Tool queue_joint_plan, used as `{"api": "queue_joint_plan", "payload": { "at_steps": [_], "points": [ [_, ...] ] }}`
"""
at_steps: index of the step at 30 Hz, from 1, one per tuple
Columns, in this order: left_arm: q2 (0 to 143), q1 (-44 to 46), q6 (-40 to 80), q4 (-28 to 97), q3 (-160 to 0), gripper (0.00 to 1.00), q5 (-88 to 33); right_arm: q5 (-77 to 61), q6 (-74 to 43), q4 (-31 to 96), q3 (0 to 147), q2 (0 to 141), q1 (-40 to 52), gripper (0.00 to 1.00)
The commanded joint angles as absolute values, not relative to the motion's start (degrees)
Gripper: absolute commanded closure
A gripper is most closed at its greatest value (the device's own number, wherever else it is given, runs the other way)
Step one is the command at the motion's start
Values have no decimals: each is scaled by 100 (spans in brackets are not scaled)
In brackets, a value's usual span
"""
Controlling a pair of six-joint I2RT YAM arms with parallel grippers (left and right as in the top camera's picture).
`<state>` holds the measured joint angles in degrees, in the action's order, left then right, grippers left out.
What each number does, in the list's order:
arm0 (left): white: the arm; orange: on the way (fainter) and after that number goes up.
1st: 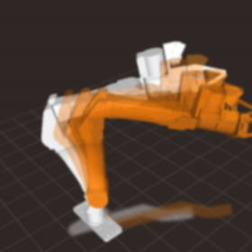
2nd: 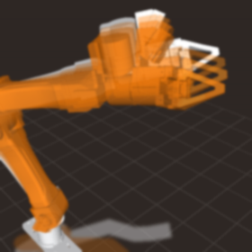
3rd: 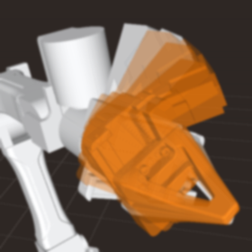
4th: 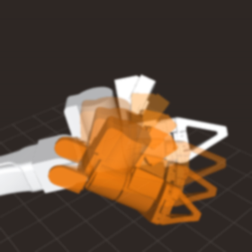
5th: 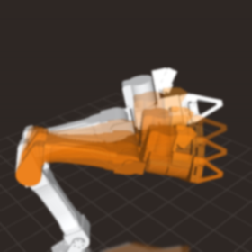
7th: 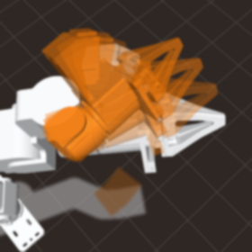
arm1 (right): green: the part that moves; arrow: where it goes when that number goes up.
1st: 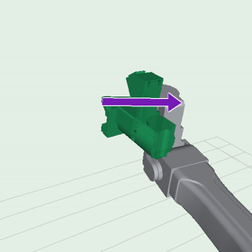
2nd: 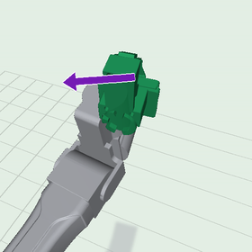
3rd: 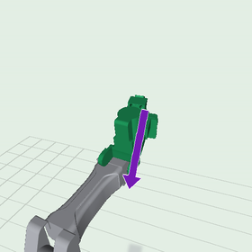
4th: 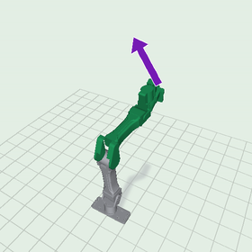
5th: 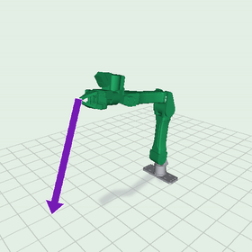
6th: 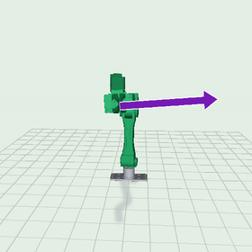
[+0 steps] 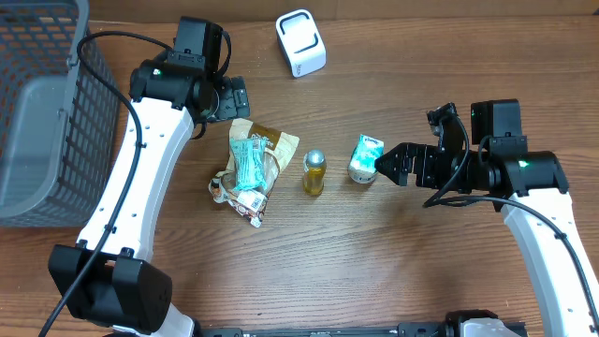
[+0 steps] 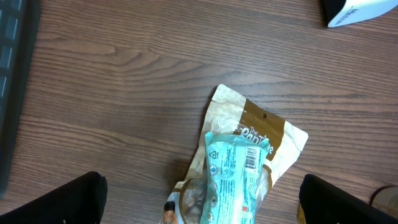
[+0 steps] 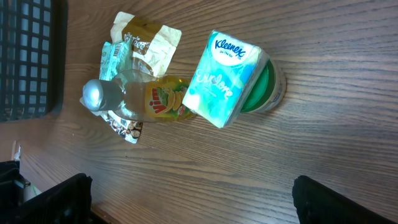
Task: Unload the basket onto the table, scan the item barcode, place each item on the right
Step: 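Lower the right gripper over the Kleenex tub's top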
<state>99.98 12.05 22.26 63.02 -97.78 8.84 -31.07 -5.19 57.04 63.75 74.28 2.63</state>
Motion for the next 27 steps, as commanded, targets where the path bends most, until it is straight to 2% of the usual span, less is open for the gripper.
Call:
{"api": "queue_joint_plan", "payload": {
  "at_steps": [1, 20, 27],
  "points": [
    [9931, 1240, 2139, 6300, -9874, 0, 943, -3092, -486, 5669, 6484, 7430, 255, 0],
    [9931, 1240, 2139, 6300, -9874, 0, 941, -2873, -489, 5664, 6438, 7953, 257, 0],
    [9931, 1240, 2139, 6300, -9874, 0, 941, -2141, -1083, 5603, 6429, 8117, 303, 0]
  ]
}}
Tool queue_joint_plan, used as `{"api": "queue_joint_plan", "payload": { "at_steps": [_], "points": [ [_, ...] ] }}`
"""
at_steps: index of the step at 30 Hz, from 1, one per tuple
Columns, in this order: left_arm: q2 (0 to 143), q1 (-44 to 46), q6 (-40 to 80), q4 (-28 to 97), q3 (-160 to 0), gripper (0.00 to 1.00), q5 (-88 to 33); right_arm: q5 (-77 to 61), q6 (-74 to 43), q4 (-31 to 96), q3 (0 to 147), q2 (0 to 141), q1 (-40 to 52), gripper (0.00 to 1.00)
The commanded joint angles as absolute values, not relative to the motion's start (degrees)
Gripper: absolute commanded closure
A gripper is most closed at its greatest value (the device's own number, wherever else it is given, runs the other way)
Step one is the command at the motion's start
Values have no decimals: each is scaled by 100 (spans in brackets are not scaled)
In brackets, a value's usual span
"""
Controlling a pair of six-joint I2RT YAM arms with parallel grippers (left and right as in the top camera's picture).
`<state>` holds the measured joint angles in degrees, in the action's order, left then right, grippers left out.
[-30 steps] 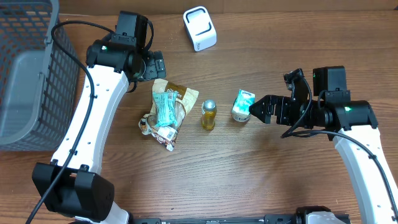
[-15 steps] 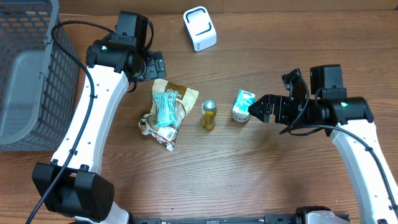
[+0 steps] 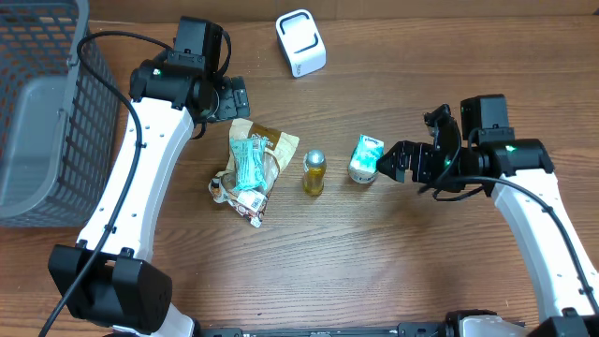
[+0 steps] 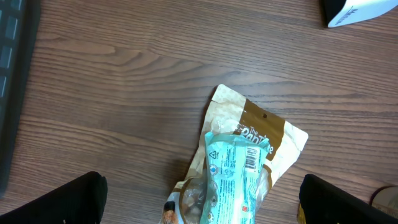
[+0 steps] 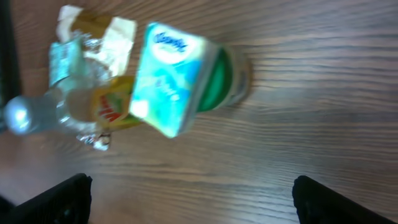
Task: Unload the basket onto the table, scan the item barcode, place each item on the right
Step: 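Lower the right gripper over the Kleenex tub's top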
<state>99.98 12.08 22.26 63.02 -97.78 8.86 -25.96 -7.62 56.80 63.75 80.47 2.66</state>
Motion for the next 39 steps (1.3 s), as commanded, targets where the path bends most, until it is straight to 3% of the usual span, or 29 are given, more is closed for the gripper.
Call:
{"api": "queue_joint_plan", "payload": {
  "at_steps": [1, 16, 21, 26, 34, 39],
  "points": [
    [9931, 1240, 2139, 6300, -9874, 0, 943, -2056, -1142, 5568, 6429, 8121, 346, 0],
    [9931, 1240, 2139, 6300, -9874, 0, 943, 237, -2862, 4753, 6429, 8121, 1872, 0],
    [9931, 1240, 2139, 6300, -9874, 0, 941, 231, -3256, 4477, 6429, 8154, 1929, 26],
    [9931, 1240, 2139, 6300, -9874, 0, 943, 113, -3326, 4416, 6429, 8374, 1929, 41],
    [9931, 1240, 2139, 6300, -9874, 0, 941, -161, -3323, 4311, 6429, 8949, 1929, 46],
    [9931, 1240, 2139, 6300, -9874, 0, 941, -178, -3321, 4248, 6427, 9052, 1929, 55]
  ]
}}
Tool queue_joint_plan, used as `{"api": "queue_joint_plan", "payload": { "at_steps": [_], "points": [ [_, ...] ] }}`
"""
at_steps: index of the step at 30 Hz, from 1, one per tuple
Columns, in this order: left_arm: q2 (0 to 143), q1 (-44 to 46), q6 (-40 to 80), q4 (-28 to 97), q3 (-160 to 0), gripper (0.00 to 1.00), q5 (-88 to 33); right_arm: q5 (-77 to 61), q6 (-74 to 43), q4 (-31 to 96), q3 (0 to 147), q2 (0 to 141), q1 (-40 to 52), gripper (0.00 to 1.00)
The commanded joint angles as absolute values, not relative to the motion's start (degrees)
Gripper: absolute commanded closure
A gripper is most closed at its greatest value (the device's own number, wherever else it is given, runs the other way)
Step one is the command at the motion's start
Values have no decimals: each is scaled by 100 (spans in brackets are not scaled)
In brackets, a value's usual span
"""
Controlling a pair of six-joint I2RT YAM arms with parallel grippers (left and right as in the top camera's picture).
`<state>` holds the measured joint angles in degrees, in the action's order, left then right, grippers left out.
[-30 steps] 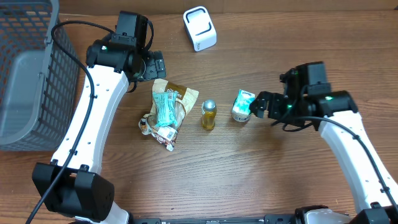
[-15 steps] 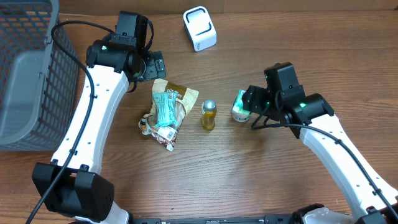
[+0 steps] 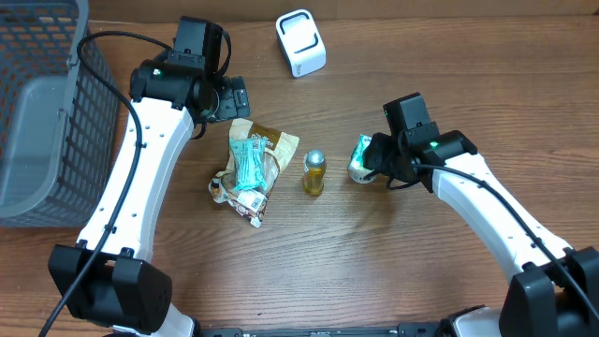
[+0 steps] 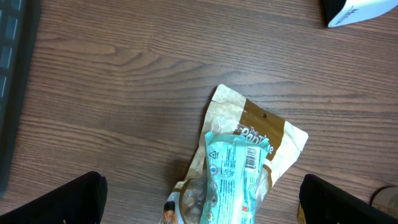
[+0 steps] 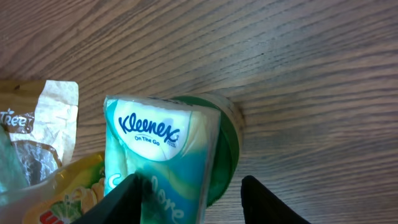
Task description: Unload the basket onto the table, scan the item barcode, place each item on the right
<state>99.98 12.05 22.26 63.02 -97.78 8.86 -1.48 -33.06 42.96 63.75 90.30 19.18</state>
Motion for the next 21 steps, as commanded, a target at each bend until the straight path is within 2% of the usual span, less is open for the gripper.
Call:
{"api": "queue_joint_plan", "payload": {
  "at_steps": [1, 6, 13, 21],
  "points": [
    [9931, 1240, 2139, 6300, -9874, 0, 943, -178, -3321, 4244, 6427, 9052, 1929, 59],
    [9931, 1240, 2139, 6300, -9874, 0, 943, -180, -3321, 4230, 6427, 9052, 1929, 95],
    [9931, 1240, 2139, 6300, -9874, 0, 941, -412, -3256, 4609, 6768, 8888, 1782, 96],
    [9931, 1240, 2139, 6300, -9874, 0, 943, -2274, -2220, 5131, 6973, 8401, 1404, 96]
  ]
}}
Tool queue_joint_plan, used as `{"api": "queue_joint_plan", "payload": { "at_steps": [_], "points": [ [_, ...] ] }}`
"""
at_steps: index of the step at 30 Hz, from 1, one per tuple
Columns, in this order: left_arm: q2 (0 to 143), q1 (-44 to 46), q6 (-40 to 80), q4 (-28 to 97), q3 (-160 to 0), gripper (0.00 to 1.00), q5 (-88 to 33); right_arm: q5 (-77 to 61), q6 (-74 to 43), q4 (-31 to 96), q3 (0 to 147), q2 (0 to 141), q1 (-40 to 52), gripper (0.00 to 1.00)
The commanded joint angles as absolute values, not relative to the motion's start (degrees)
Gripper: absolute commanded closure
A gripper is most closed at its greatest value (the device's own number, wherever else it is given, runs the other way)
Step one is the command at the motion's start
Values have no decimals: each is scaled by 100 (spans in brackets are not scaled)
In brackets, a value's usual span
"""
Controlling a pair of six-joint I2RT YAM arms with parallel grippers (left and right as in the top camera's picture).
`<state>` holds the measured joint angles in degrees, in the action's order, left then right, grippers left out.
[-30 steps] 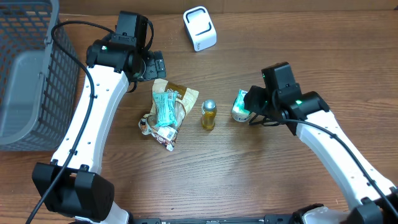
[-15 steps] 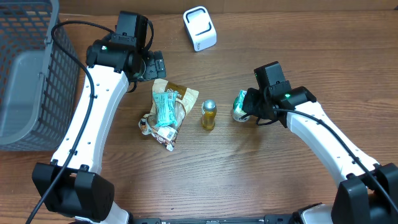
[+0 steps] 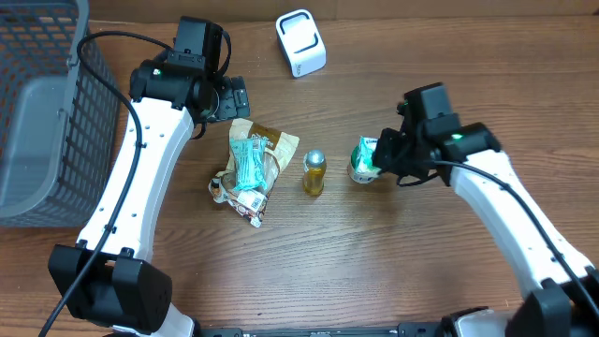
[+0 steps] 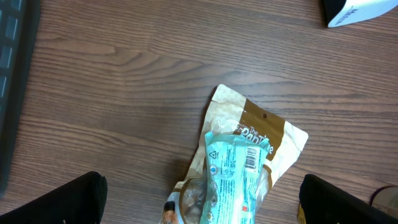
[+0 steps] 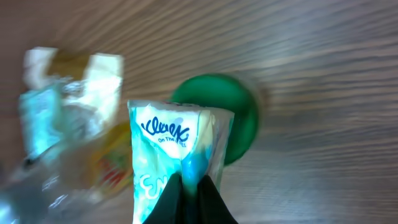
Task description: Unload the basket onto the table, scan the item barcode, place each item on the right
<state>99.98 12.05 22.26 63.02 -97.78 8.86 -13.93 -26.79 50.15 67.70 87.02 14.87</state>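
Note:
A light blue Kleenex tissue pack (image 5: 163, 146) is pinched between the fingers of my right gripper (image 5: 190, 198), which is shut on it. The pack is raised a little over the green lid of a can (image 5: 239, 118). From overhead, the pack (image 3: 366, 153) and my right gripper (image 3: 382, 154) are right of centre. The white barcode scanner (image 3: 300, 42) stands at the table's far edge, and its corner (image 4: 357, 11) shows in the left wrist view. My left gripper (image 4: 200, 202) hangs open above the snack bags (image 4: 239, 168), touching nothing.
A small yellow bottle with a silver cap (image 3: 314, 171) stands just left of the can. Snack bags (image 3: 251, 164) lie in a pile further left. A grey wire basket (image 3: 37, 112) fills the far left side.
My right gripper was open with its fingers either side of the tissue pack on the can. Now it is shut on the pack, which is raised off the green lid. The left arm is unchanged.
My right gripper first stood open to the right of the can with the tissue pack on it. It was then closer, then astride the pack from above. Now it holds the pack. The left gripper stayed open over the snack bags throughout.

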Motion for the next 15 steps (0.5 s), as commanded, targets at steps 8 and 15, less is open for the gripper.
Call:
{"api": "queue_joint_plan", "payload": {
  "at_steps": [8, 15],
  "points": [
    [9931, 1240, 2139, 6300, -9874, 0, 943, -2261, -1920, 5537, 6971, 8401, 1406, 96],
    [9931, 1240, 2139, 6300, -9874, 0, 943, -2329, -1920, 5955, 6932, 8403, 1632, 96]
  ]
}}
